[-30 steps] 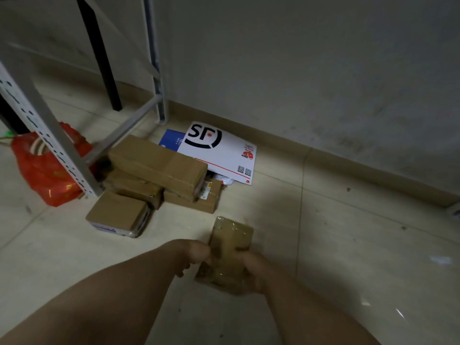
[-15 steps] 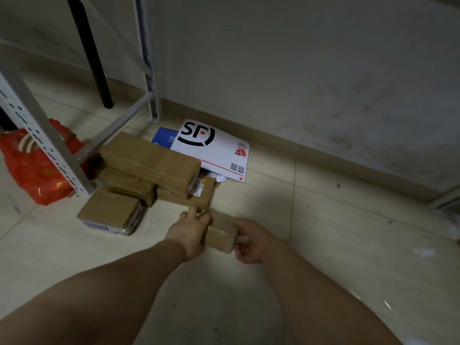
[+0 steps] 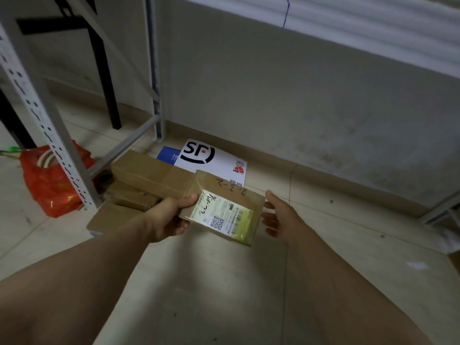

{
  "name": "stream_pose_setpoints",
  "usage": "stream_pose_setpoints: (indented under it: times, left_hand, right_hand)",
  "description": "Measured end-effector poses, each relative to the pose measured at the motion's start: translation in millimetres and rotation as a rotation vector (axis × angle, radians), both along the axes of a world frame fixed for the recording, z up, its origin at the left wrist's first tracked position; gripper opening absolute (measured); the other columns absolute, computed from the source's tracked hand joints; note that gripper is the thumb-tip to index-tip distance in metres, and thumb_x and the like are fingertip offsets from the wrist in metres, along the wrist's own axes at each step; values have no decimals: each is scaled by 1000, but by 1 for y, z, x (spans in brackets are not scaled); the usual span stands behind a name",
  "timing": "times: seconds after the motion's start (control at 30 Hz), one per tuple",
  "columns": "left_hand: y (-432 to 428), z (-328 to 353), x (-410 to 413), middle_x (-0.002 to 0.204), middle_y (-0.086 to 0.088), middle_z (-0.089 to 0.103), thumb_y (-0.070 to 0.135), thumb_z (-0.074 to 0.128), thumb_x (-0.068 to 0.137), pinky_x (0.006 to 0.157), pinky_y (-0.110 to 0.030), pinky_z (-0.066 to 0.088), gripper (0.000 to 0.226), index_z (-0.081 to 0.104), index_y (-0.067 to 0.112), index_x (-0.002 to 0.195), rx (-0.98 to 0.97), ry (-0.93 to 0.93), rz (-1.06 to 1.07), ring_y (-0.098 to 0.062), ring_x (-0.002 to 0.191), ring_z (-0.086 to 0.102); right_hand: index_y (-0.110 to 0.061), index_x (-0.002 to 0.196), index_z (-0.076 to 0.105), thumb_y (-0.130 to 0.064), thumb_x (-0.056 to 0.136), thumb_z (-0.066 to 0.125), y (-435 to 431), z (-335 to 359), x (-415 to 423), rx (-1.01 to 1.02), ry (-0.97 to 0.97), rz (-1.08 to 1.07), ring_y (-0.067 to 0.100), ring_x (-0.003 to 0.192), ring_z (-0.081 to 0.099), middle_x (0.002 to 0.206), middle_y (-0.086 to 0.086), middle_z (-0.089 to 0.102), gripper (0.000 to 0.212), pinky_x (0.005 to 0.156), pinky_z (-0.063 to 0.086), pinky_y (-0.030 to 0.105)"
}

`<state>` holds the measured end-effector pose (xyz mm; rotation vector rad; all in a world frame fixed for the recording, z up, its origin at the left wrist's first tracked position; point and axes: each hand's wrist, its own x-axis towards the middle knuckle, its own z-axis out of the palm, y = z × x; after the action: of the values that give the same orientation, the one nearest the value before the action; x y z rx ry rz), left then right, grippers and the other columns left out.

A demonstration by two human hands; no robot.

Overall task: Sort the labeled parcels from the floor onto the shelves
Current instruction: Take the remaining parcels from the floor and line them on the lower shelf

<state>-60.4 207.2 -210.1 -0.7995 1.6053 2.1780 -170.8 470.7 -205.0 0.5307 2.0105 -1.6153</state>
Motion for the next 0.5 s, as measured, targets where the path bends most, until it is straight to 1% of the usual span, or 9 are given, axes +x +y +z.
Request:
stream_pose_setpoints:
  times: [0.1, 0.2, 0.23, 0.27, 0.3, 0.37, 0.4, 0.43, 0.5]
  left_hand:
    - [-2, 12, 5, 72, -4, 67, 41, 65, 89, 46, -20, 43, 30, 70, 12, 92, 78, 10, 2, -14, 47, 50]
    - [-1, 22, 8, 71, -6, 70, 39, 66, 86, 48, -21, 49, 29, 70, 11, 91, 110, 20, -9, -14, 47, 56]
    - [-1, 26, 9, 73, -7, 72, 38, 67, 83, 51, -23, 52, 30, 70, 10, 92, 113, 22, -22, -15, 49, 59]
    - [-1, 28, 10, 78, -9, 73, 36, 68, 80, 56, -25, 55, 31, 70, 9, 95, 121, 22, -39, -17, 55, 63]
    - [-1, 30, 11, 86, -11, 74, 35, 68, 78, 65, -29, 58, 34, 70, 8, 99, 135, 14, -62, -20, 63, 66]
    - [0, 33, 13, 101, -12, 72, 33, 71, 76, 87, -40, 53, 37, 70, 9, 105, 109, -23, -148, -25, 86, 65]
    - [2, 34, 14, 102, -9, 71, 33, 74, 74, 93, -42, 47, 38, 70, 12, 105, 43, -32, -208, -24, 93, 61]
    - [5, 38, 16, 99, -5, 71, 33, 77, 72, 95, -43, 42, 38, 70, 15, 104, -38, -31, -252, -22, 96, 58]
    - [11, 46, 17, 99, 1, 73, 31, 80, 72, 93, -39, 37, 35, 67, 20, 103, -168, 49, -233, -20, 101, 59]
  right_hand:
    - [-23, 104, 69, -72, 83, 59, -2, 14, 4, -152, -20, 100, 23, 85, 64, 90, 5, 72, 54, 77, 49, 34]
    - [-24, 101, 74, -73, 83, 59, -10, 30, 8, -232, 36, 158, 24, 84, 70, 92, 6, 75, 54, 77, 53, 34]
    - [-24, 100, 74, -68, 86, 61, -12, 33, 9, -223, 86, 206, 22, 79, 70, 89, 4, 74, 49, 75, 54, 33]
    - [-21, 103, 73, -59, 89, 64, -15, 37, 10, -218, 138, 244, 20, 75, 71, 88, 3, 74, 42, 72, 54, 33]
    - [-17, 112, 69, -49, 88, 71, -16, 39, 10, -207, 197, 258, 21, 75, 73, 92, 5, 75, 40, 70, 56, 34]
    - [-10, 128, 58, -32, 77, 85, -16, 42, 8, -207, 245, 220, 28, 86, 76, 106, 13, 75, 62, 70, 59, 39]
    - [-8, 129, 57, -28, 75, 87, -16, 46, 9, -214, 254, 222, 29, 88, 76, 108, 15, 75, 65, 69, 60, 38]
    - [-9, 127, 59, -23, 76, 87, -16, 51, 10, -191, 284, 237, 27, 85, 77, 107, 15, 75, 60, 65, 60, 34]
    - [-15, 118, 64, -19, 78, 86, -15, 63, 13, -100, 341, 294, 21, 78, 76, 104, 11, 75, 46, 61, 58, 30]
